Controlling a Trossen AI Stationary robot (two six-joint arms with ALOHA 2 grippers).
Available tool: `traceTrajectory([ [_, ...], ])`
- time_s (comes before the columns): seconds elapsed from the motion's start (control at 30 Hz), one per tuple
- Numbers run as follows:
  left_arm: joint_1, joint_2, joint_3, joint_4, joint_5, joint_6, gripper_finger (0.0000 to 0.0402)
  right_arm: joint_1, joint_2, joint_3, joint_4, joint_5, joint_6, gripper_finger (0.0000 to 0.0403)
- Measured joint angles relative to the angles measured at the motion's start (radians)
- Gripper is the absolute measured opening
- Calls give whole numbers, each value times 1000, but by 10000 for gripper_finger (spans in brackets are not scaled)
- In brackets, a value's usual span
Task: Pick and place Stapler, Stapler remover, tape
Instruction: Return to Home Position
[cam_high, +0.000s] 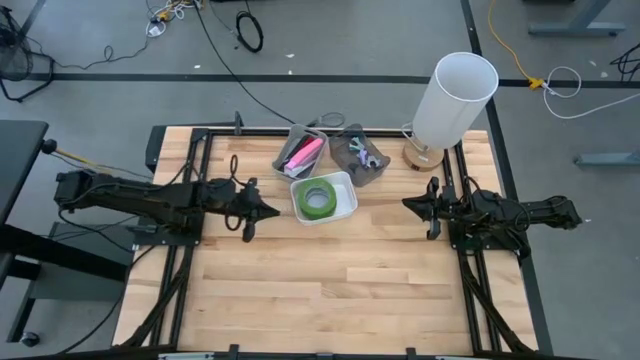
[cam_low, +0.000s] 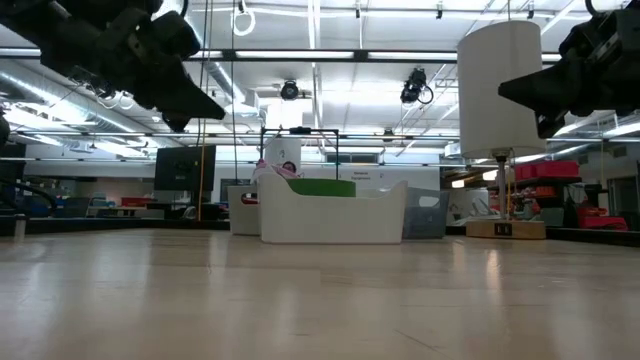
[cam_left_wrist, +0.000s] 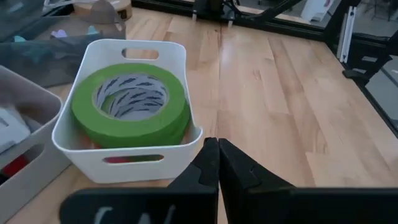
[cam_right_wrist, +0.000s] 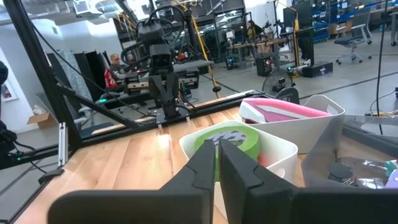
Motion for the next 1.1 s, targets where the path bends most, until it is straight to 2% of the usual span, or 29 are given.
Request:
traceTrajectory([
  [0.27,0,-137,-116,23,-10,-45,3,0,0,0,0,0,0,23],
  [0.57,0,-340,-219,48,-20,32,3,0,0,0,0,1,0,23],
  [0.77,0,-451,-244,43,-20,67,3,0,0,0,0,1,0,23],
  [1.1,0,-567,-245,36,-20,105,3,0,0,0,0,1,0,23],
])
